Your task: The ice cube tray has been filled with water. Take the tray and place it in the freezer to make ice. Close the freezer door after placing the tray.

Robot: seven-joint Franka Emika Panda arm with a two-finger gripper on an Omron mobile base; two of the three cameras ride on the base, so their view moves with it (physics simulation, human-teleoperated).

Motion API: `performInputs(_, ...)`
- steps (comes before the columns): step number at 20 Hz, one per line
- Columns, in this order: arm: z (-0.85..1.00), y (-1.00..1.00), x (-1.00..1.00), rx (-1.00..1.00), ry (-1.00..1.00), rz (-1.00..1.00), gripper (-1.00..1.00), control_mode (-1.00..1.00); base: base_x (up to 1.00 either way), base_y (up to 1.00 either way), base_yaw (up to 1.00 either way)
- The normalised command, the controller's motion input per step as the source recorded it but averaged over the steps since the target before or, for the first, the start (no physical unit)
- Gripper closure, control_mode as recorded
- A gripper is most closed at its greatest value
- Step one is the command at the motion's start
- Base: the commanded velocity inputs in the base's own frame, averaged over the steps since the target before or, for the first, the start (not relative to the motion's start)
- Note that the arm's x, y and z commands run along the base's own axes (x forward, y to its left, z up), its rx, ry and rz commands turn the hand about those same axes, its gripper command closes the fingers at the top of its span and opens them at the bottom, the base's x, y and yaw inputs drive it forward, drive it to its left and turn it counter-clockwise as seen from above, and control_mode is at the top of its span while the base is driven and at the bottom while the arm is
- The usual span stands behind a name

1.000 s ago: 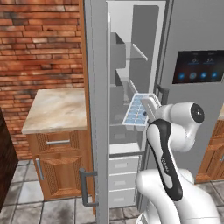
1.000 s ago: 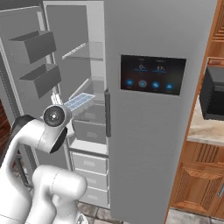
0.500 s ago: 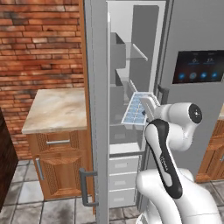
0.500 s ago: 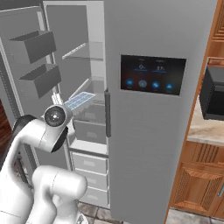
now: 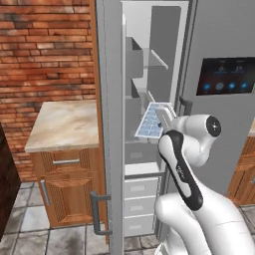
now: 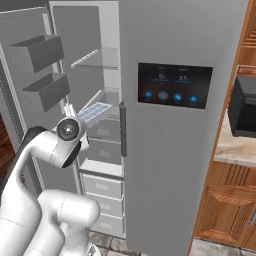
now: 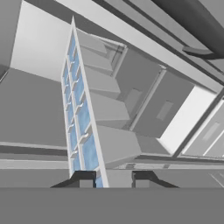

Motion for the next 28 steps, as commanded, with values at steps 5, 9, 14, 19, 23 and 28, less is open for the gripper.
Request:
performInputs(5, 0.00, 0.00, 0.41, 0.00, 0.00, 0.00, 1.00, -1.00, 0.00, 0.00, 0.00)
performInputs(9, 0.00, 0.01, 0.38, 0.00, 0.00, 0.00, 1.00, -1.00, 0.00, 0.00, 0.00)
performInputs(14, -0.01, 0.03, 0.37, 0.00, 0.00, 0.00, 1.00, -1.00, 0.00, 0.00, 0.00)
performInputs(19, -0.01, 0.03, 0.40, 0.00, 0.00, 0.00, 1.00, -1.00, 0.00, 0.00, 0.00)
performInputs(23, -0.01, 0.02, 0.39, 0.00, 0.00, 0.00, 1.00, -1.00, 0.00, 0.00, 0.00)
performInputs(28, -0.07, 0.00, 0.35, 0.00, 0.00, 0.00, 1.00, -1.00, 0.00, 0.00, 0.00)
